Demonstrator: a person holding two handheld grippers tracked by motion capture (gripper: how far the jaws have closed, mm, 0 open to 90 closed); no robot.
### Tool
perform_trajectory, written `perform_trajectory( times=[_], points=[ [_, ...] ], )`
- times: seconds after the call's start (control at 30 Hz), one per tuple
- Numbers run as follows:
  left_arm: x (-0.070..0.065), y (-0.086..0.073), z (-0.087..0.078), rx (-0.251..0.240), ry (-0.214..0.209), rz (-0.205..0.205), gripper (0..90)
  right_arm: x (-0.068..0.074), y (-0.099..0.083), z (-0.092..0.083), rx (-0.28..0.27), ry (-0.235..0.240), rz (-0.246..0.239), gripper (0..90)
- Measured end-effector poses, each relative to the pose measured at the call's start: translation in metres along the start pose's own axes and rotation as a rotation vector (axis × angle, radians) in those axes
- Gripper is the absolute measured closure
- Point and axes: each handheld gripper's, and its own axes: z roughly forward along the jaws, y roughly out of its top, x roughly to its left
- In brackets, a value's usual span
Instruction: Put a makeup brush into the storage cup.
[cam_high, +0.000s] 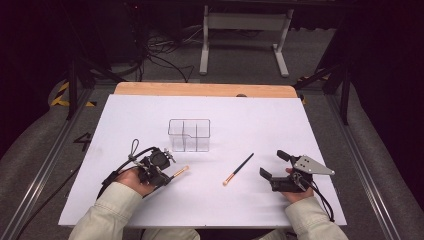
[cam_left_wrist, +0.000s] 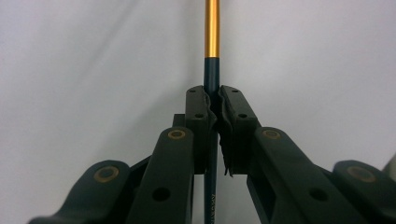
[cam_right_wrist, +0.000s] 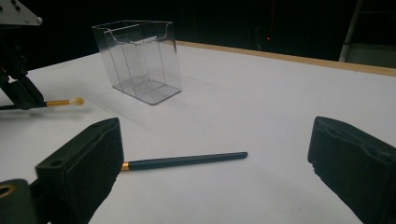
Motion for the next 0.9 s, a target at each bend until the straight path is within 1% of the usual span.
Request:
perform_trajectory(
  times=[0.03, 0.07, 0.13, 0.17, 0.2, 0.23, 0.27, 0.3, 0.33, 0.43, 0.47, 0.53, 0.57, 0.63, 0.67, 0.7, 0.8, 0.9],
  points=[
    [0.000, 0.000, 0.000, 0.000, 0.000, 0.000, 82.6, 0.000, 0.000, 0.000, 0.000, 0.000, 0.000, 3.9],
    [-0.001, 0.000, -0.007, -0.027, -0.010, 0.002, 82.6, 0.000, 0.000, 0.000, 0.001, 0.001, 0.001, 4.0],
    [-0.002, 0.000, -0.015, -0.063, -0.017, 0.008, 82.6, 0.000, 0.000, 0.000, 0.002, -0.001, 0.001, 4.0],
    [-0.002, 0.000, -0.015, -0.063, -0.017, 0.008, 82.5, 0.000, 0.000, 0.001, 0.003, -0.003, -0.001, 4.2],
    [-0.002, 0.000, -0.017, -0.071, -0.025, 0.009, 82.5, 0.000, 0.000, 0.001, 0.003, -0.003, -0.001, 4.2],
    [-0.003, 0.000, -0.020, -0.080, -0.029, 0.021, 82.5, 0.000, 0.000, 0.001, 0.002, -0.005, -0.003, 4.2],
    [-0.003, 0.001, -0.023, -0.099, -0.036, 0.020, 82.6, 0.000, 0.000, 0.001, 0.002, -0.005, -0.004, 4.2],
    [-0.003, 0.001, -0.023, -0.099, -0.036, 0.020, 82.5, 0.000, 0.000, 0.001, 0.002, -0.005, -0.004, 4.2],
    [-0.003, 0.001, -0.024, -0.111, -0.036, 0.023, 82.5, 0.000, 0.000, 0.001, 0.004, -0.006, -0.005, 4.2],
    [-0.003, 0.001, -0.031, -0.164, -0.041, 0.030, 82.5, 0.000, 0.000, 0.001, 0.003, -0.005, -0.007, 4.2],
    [-0.003, 0.001, -0.034, -0.189, -0.044, 0.033, 82.6, 0.000, 0.000, 0.001, 0.003, -0.005, -0.007, 4.2],
    [-0.002, 0.001, -0.037, -0.207, -0.052, 0.038, 82.5, 0.001, 0.000, 0.001, 0.004, -0.007, -0.009, 4.3],
    [-0.001, 0.000, -0.040, -0.231, -0.050, 0.040, 82.5, 0.001, 0.000, 0.001, 0.004, -0.009, -0.011, 4.3],
    [0.000, 0.000, -0.043, -0.260, -0.053, 0.039, 82.5, 0.001, 0.000, 0.001, 0.002, -0.010, -0.014, 4.4],
    [0.000, -0.001, -0.045, -0.282, -0.050, 0.038, 82.6, 0.001, 0.000, 0.001, 0.003, -0.009, -0.014, 4.4],
    [0.000, -0.001, -0.047, -0.301, -0.057, 0.030, 82.6, 0.001, 0.000, 0.001, 0.002, -0.009, -0.013, 4.4],
    [0.000, -0.002, -0.052, -0.359, -0.061, 0.032, 82.6, 0.001, 0.000, 0.000, 0.003, -0.009, -0.009, 4.4],
    [0.001, -0.002, -0.054, -0.390, -0.054, 0.049, 82.6, 0.001, 0.000, 0.001, 0.002, -0.010, -0.008, 4.4]
  ],
)
